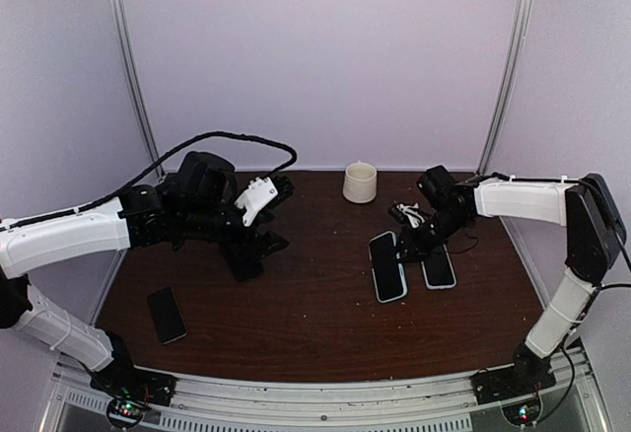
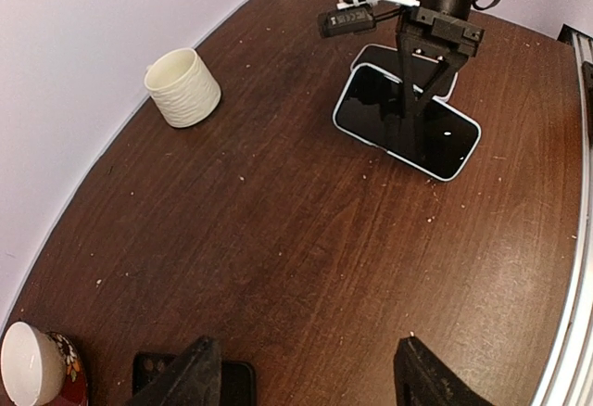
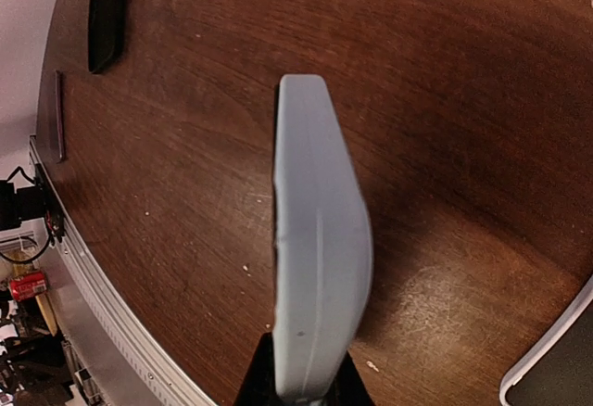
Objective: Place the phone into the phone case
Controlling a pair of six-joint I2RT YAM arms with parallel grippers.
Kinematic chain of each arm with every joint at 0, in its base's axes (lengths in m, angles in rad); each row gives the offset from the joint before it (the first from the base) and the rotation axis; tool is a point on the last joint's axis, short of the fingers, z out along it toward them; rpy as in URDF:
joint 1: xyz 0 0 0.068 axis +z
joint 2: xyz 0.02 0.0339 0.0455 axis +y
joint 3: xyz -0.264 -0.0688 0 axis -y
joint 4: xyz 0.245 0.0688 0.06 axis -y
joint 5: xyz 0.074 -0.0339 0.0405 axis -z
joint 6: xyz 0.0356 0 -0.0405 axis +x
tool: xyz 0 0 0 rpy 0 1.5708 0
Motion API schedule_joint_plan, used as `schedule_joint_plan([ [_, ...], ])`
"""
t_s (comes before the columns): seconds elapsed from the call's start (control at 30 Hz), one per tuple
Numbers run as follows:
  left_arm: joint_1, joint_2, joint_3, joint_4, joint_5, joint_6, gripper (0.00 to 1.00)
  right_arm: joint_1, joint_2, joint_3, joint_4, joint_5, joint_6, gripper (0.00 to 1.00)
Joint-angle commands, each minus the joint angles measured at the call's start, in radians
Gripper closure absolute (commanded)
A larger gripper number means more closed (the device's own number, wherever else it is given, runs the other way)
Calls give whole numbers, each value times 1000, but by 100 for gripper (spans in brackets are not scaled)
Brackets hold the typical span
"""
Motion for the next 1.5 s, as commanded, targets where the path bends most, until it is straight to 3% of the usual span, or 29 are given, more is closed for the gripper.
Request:
schedule_joint_plan([
  [0.0,5,-11,19,3,-18,-13,32,-49,51,34,-63,-66,-3,100],
  [0.17,6,-14,19,0,-21,-8,32,-95,104,42,-67,4,3,87],
  [0.37,6,-18,19,-6,-26,-9,32,-110,146,18,-72,126,23,80],
  [0.93,6,-6,27,-23,-84,-14,32,-109,151,5,-49,266,59,71],
  [1.07,18,57,75,-89,-188,-68,31,-104,120,27,-83,324,50,70],
  [1.17,98,155,139,-246,-208,-191,34,-88,80,50,-111,410,45,70],
  [1.27,249,229,155,-378,-108,-355,39,-58,39,69,-126,488,36,69],
  [1.37,391,246,92,-445,-46,-491,43,-26,14,81,-140,555,29,64],
  [1.47,455,205,5,-468,-68,-560,43,-4,4,82,-140,592,21,64],
])
